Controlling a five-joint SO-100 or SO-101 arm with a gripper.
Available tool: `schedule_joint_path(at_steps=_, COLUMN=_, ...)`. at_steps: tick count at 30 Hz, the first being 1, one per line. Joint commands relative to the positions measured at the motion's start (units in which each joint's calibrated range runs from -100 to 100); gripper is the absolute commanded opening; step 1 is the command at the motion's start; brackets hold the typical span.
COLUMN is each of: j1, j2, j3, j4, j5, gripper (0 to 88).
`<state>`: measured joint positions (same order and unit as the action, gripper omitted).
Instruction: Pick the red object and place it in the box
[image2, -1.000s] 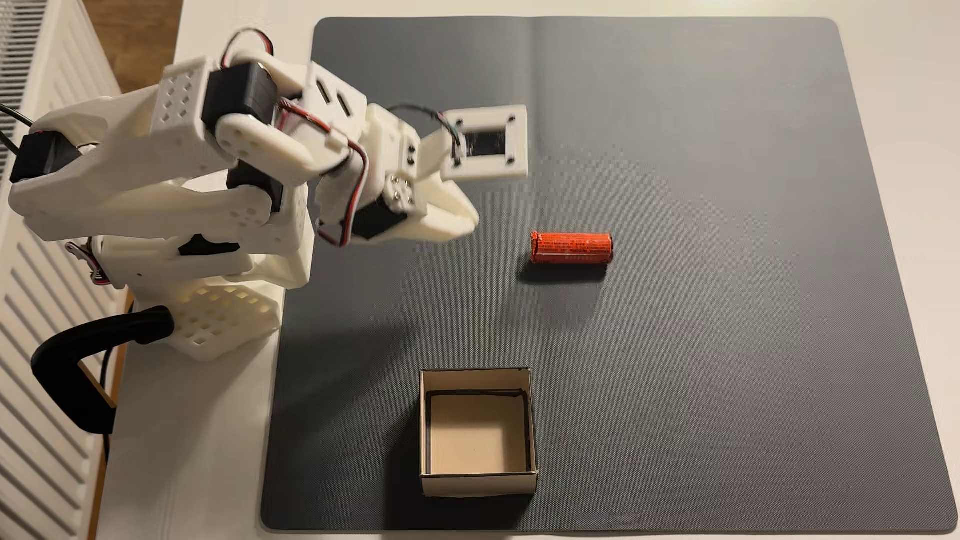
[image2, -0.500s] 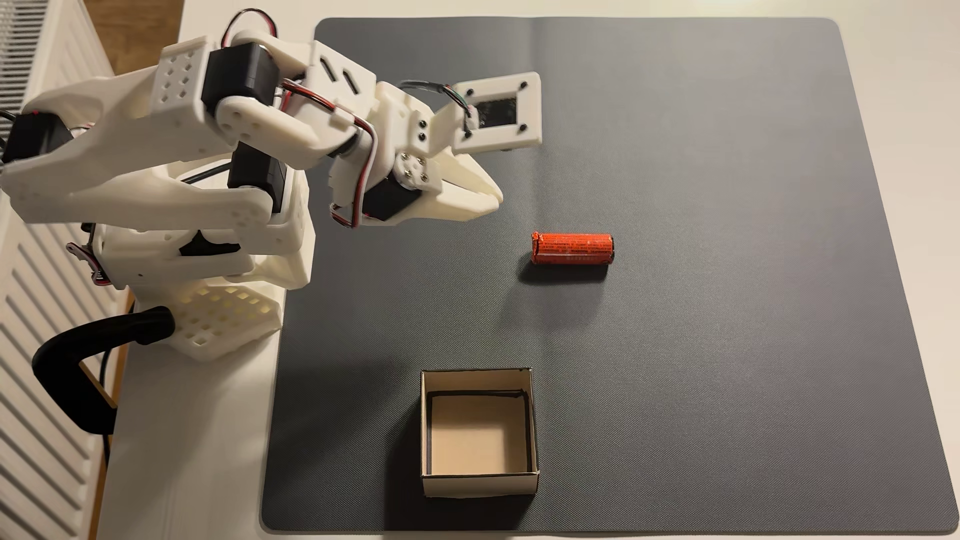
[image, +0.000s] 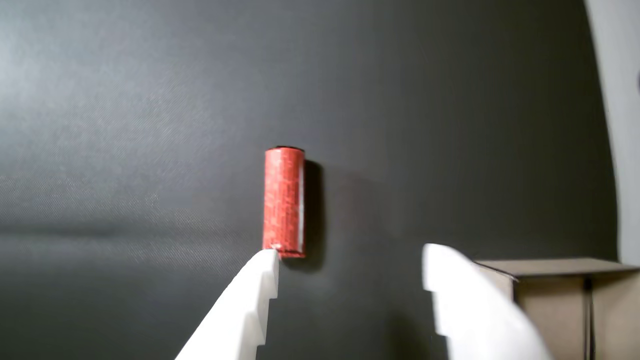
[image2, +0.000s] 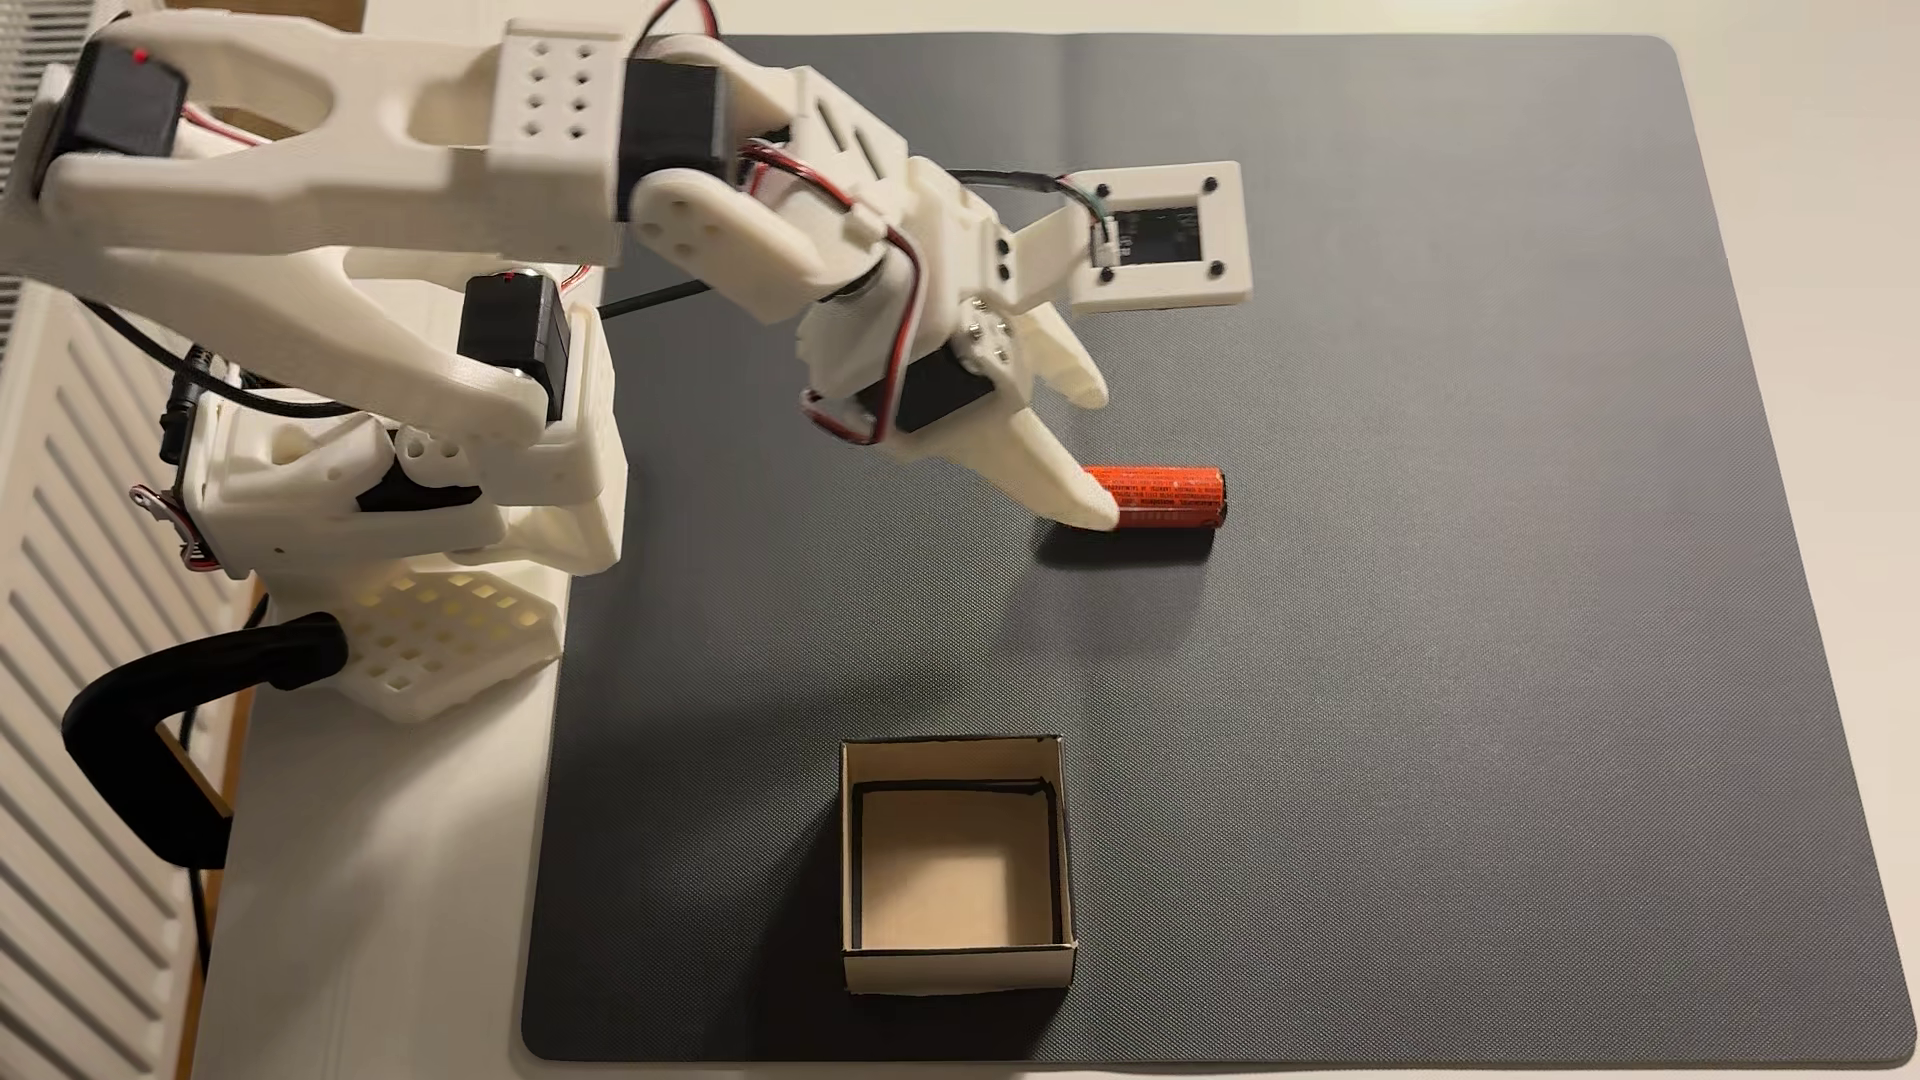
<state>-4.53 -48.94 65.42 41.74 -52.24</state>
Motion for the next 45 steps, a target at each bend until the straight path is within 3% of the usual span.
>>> schedule_joint_path(at_steps=1, j1=0.22, j2=5.41, j3=-2.70, j4=-4.06, j5=-0.07, gripper=27.4)
schedule_joint_path(at_steps=11, j1=-4.01, j2=20.03, j3=-2.70, j4=-17.18, j5=-0.22, gripper=27.4)
schedule_joint_path(at_steps=39, j1=-4.90, j2=39.08, j3=-2.79, j4=-33.00, j5=0.19, gripper=26.6)
schedule_joint_path(at_steps=45, j1=-4.83, j2=41.04, j3=-2.70, j4=-34.40, j5=0.25, gripper=16.0)
